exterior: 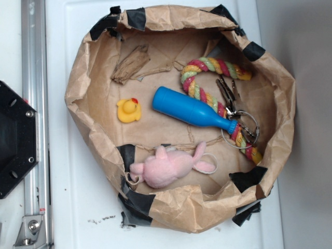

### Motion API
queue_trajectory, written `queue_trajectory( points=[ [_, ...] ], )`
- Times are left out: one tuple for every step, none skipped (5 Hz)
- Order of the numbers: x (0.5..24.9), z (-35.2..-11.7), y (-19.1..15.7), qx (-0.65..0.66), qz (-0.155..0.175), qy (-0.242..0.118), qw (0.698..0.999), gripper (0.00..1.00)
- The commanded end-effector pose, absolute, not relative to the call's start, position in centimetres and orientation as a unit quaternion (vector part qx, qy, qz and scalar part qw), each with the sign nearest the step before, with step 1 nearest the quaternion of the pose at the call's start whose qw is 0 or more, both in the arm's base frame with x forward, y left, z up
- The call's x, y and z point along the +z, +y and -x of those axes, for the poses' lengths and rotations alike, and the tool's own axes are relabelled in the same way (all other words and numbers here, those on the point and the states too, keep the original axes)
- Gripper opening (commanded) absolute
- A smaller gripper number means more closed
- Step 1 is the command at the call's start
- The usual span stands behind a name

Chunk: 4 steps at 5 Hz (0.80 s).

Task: Grab the wood chip.

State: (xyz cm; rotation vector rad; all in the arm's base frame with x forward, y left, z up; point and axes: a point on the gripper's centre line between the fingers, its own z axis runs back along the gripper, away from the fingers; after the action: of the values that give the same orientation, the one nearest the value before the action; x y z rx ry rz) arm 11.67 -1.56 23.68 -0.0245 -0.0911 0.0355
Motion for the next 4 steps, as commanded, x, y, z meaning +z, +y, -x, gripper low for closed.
queue_trajectory(
  points=[
    [23.7, -11.7, -1.6, 0.018, 0.012, -0.046, 0.999, 1.00],
    [18.7, -16.7, 3.0, 0.126, -0.077, -0.046, 0.988, 1.00],
    [14.4, -21.1, 6.4, 0.173, -0.102, -0.037, 0.979, 1.00],
    [11.1, -25.6, 7.0, 0.236, -0.073, -0.027, 0.969, 1.00]
  ],
)
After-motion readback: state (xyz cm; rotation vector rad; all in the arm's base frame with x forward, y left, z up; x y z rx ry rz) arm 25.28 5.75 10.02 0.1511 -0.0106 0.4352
